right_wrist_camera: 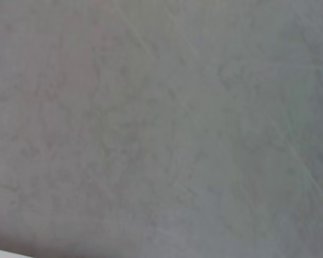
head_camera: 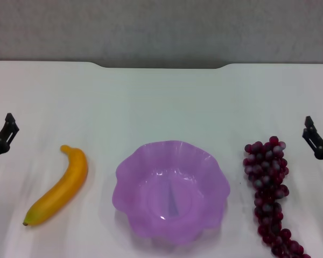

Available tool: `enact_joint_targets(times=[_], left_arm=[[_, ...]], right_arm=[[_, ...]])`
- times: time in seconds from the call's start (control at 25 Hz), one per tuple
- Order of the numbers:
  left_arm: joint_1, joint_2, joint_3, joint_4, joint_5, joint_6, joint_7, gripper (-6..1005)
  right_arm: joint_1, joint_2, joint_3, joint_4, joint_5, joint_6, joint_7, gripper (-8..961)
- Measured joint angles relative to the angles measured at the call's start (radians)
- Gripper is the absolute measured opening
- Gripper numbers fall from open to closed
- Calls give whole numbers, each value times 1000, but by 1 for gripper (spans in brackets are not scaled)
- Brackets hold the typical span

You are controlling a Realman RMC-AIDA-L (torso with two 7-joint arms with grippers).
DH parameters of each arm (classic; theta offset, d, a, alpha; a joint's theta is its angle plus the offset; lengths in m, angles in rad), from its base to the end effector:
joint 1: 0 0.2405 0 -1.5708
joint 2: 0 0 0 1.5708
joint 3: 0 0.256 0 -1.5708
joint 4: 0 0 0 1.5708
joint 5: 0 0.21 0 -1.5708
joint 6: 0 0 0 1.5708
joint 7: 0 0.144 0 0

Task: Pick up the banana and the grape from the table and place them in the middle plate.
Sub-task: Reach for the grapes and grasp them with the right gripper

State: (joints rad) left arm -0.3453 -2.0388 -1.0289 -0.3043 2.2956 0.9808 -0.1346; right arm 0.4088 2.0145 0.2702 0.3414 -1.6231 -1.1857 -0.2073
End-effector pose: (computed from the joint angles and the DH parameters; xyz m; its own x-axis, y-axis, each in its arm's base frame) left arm -0.3617 0.3272 0.0045 0.6347 0.0523 0.7710 0.7694 0.0508 -0.6368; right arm 0.3333 0.3120 -0.0258 0.8250 0.0099 -0.5650 -0.5619 -0.0929 -0.8220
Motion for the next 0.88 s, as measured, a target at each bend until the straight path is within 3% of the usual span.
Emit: enact_joint_targets(times=[0.24,0.44,0.56,0.64,0.72,0.8,0.84,0.88], left_arm=[[25,2,0,-17,19,27,3,891],[49,0,21,-10,40,28,2,891],[79,6,26,-26,44,35,-1,891],[87,7,17,-25,41,38,-2,891],[92,5,11,-18,36,38,-2,891],[84,3,11,-3,36,34,-2,891],[73,-1,14,13,35,30,-4,891],[73,-1,14,13,35,30,-4,891]], right_arm=[[-8,-2,4,0,-1,-100,-4,833],[-61,-10,24,73,1,-122,-20,832],[-107,-60,76,228,2,-90,-124,832],[-157,-134,152,420,8,-4,-282,832],[-217,-190,252,632,20,117,-469,831],[-307,-201,393,827,35,266,-661,831],[-347,-198,461,894,42,344,-741,831],[-390,-181,541,953,67,451,-830,831]])
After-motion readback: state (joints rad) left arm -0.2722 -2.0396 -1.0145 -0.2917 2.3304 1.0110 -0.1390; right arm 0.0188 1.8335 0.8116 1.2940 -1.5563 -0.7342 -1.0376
